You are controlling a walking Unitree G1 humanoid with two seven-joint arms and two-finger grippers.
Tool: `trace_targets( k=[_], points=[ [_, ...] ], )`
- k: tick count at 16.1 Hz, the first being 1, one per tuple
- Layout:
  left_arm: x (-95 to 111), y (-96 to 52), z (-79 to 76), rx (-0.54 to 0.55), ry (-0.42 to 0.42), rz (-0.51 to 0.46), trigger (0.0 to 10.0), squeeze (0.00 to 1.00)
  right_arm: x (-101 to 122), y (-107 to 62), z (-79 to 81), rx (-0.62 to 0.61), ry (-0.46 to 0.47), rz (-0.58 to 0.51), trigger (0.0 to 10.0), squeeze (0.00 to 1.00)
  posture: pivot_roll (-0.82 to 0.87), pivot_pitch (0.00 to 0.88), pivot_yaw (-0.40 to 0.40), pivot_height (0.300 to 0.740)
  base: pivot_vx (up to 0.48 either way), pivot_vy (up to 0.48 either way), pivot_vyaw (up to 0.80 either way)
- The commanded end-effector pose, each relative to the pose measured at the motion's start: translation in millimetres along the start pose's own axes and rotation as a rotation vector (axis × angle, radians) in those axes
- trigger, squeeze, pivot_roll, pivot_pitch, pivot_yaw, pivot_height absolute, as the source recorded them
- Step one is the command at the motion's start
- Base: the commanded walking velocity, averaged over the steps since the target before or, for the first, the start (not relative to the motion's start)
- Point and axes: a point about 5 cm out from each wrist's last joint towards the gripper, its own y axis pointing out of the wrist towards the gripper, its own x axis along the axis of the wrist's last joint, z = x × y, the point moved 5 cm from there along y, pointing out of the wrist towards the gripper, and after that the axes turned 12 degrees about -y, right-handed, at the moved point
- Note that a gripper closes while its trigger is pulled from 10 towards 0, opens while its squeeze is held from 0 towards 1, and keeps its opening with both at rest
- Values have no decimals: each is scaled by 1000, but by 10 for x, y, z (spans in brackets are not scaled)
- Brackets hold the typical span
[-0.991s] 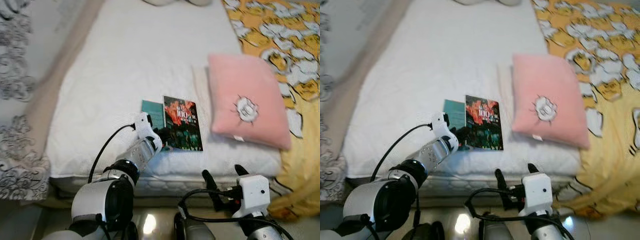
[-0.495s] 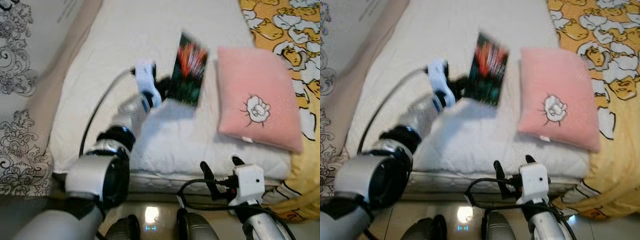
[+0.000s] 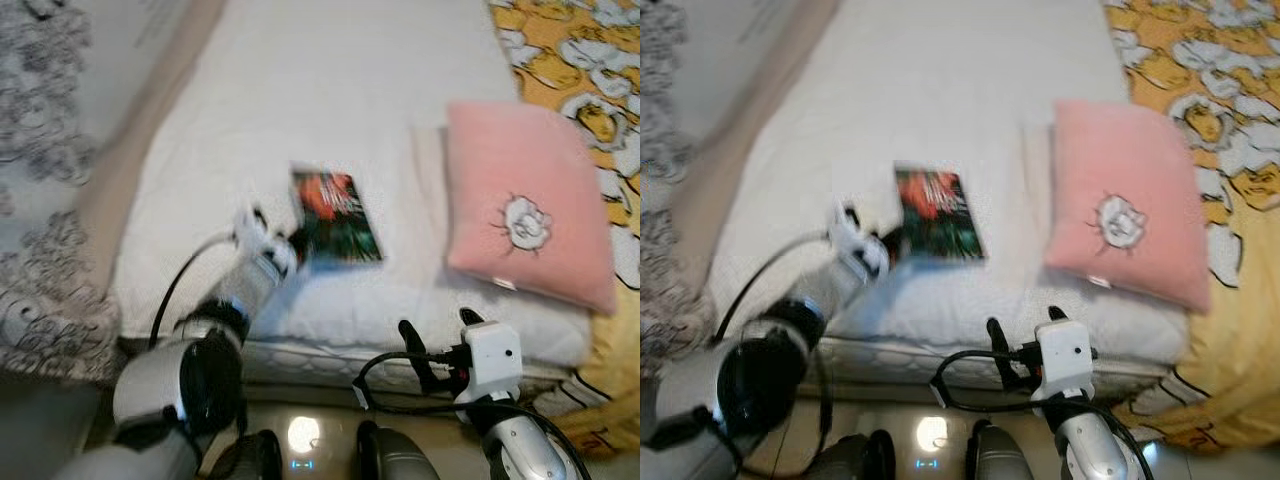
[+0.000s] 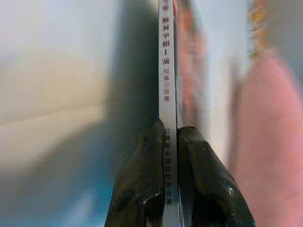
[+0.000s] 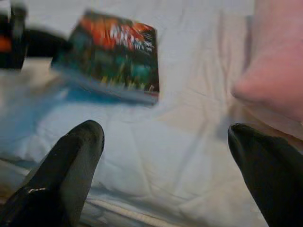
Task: Clean up the room
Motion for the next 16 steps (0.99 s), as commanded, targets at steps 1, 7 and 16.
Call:
trace_targets(
  k=[1, 7, 16],
  points=[
    [-178, -5, 122, 65, 65, 54, 10000, 0, -48, -26, -26, -4, -3, 18, 10000, 0, -272, 145, -20, 740, 0, 0, 0],
    [104, -14, 79, 113, 782, 3, 10000, 0, -52, -24, -36, 0, -11, 16, 10000, 0, -270, 143, -28, 740, 0, 0, 0],
    [120, -23, 123, 146, 760, -22, 10000, 1000, -60, -5, -41, 7, -17, 19, 10000, 0, -268, 140, -30, 740, 0, 0, 0]
  ],
)
